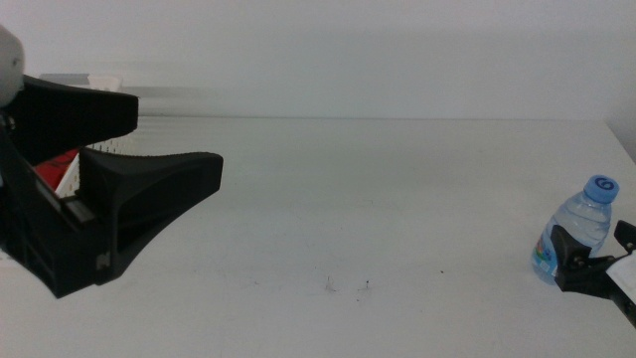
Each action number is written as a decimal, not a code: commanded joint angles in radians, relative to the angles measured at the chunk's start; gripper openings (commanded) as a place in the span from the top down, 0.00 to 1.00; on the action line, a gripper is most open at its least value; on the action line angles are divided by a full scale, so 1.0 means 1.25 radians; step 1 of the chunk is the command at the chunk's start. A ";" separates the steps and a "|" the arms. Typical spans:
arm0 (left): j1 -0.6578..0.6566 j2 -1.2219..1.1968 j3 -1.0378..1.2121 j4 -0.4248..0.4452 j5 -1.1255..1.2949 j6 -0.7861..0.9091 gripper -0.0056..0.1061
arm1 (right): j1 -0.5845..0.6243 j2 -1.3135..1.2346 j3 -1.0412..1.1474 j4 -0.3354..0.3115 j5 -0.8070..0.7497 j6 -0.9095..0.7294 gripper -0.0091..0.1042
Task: Use arms to grab the bottles and put them into the dustbin to the left of the table.
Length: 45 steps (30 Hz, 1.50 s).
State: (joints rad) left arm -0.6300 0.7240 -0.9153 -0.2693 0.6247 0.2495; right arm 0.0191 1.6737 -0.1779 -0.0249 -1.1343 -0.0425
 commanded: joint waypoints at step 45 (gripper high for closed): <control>-0.005 -0.003 0.002 0.000 -0.010 -0.009 0.11 | 0.418 0.448 -0.994 -0.259 0.493 0.204 0.93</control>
State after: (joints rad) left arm -0.6300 0.7240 -0.9153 -0.2693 0.6247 0.2476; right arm 0.5375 2.2309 -1.3925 -0.3426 -0.4872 0.2003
